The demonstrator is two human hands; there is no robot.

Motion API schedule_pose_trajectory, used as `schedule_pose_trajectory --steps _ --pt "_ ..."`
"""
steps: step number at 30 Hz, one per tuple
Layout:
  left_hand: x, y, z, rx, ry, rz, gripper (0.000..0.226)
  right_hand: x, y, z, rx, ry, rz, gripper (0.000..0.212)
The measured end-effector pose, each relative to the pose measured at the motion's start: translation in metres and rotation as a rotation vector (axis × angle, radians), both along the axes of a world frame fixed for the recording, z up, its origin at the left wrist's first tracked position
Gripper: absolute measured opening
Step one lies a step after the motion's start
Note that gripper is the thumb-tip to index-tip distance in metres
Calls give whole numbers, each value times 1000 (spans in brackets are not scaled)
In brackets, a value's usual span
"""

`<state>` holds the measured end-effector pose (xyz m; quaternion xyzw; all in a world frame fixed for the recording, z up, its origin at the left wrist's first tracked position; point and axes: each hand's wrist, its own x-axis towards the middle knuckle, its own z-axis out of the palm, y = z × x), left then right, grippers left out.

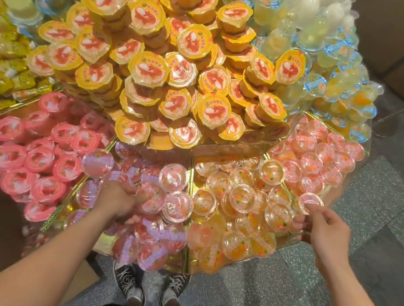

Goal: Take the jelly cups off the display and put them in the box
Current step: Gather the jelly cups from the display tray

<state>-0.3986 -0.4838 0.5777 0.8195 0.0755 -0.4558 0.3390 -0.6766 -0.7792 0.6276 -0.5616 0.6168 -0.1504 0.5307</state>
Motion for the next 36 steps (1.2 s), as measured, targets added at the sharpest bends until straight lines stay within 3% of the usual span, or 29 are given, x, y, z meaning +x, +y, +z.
schedule_pose_trajectory --steps 4,10,15,24,29,33,36 --pt "1 9 -10 80 -138 -72 49 8 3 4 0 1 13 22" --pt "-8 10 -13 79 -321 -132 23 20 14 11 -19 7 41 23" --pt "-10 9 -8 111 -425 -255 40 30 22 15 -22 -5 56 24" --pt "-13 20 21 192 -665 -477 60 69 60 32 -462 187 541 11" --pt "-22 34 42 140 -749 -590 65 93 94 36 -568 287 1067 58" --pt "-23 55 64 234 -731 -713 78 117 127 49 -585 450 1291 96" --pt "-19 75 75 235 -692 -737 89 131 151 59 -583 533 1363 99"
